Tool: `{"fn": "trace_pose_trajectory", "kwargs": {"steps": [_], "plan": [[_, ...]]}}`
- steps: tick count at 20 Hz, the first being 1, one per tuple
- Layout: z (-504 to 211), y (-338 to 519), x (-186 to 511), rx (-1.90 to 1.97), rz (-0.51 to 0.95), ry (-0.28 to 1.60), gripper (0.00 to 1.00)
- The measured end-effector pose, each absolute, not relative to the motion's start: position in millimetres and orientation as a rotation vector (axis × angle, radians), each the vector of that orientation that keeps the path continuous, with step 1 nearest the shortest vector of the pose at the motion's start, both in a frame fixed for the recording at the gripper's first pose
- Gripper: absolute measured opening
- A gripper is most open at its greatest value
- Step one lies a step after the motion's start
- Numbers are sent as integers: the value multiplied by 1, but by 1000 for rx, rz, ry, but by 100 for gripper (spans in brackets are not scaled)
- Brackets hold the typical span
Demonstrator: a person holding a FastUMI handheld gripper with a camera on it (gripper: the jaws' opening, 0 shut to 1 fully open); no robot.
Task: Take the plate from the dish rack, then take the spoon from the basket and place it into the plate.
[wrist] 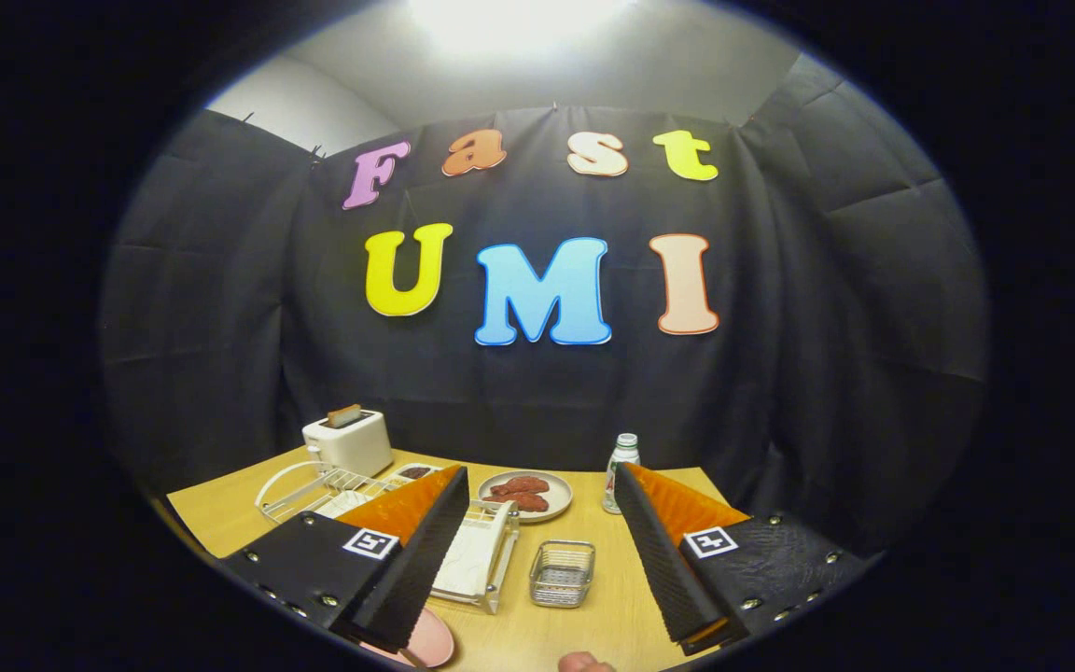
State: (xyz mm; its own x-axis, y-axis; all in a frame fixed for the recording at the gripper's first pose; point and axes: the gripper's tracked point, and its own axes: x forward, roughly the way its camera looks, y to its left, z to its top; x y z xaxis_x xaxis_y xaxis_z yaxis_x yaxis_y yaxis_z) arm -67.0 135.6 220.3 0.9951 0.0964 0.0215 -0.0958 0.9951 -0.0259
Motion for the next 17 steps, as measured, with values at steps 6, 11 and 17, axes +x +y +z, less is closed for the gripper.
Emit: {"fn": "trace_pose_trajectory", "kwargs": {"steps": [6,11,17], "plan": [[143,53,-31,-8,55,3,96],[71,8,4,78,25,8,96],[0,4,29,38,19,60,96]]}}
